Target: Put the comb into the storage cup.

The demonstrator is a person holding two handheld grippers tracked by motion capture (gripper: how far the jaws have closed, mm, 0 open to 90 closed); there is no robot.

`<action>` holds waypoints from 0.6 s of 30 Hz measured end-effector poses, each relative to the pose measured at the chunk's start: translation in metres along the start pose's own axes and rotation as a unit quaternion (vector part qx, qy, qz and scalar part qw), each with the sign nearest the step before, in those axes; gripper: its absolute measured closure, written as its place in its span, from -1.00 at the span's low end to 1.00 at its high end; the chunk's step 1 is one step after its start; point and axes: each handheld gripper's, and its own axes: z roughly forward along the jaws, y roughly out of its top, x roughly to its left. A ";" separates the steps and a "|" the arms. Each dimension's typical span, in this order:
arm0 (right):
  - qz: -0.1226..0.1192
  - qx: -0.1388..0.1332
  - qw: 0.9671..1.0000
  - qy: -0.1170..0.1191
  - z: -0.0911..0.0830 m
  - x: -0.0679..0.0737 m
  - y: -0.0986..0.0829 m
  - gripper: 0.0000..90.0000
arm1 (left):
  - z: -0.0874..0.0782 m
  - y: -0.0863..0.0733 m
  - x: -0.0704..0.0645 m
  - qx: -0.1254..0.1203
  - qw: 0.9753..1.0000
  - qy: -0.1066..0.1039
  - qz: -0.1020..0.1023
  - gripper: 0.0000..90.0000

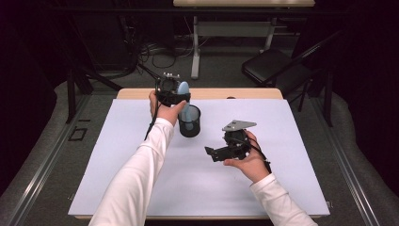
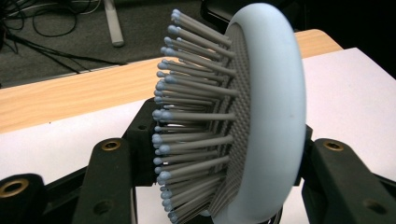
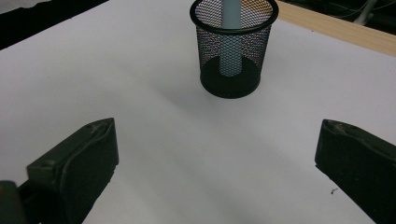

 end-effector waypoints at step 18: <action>0.000 0.001 1.000 0.001 0.000 0.001 0.000 -1.00 | 0.002 -0.001 0.006 0.000 0.999 -0.024 -0.024 -0.02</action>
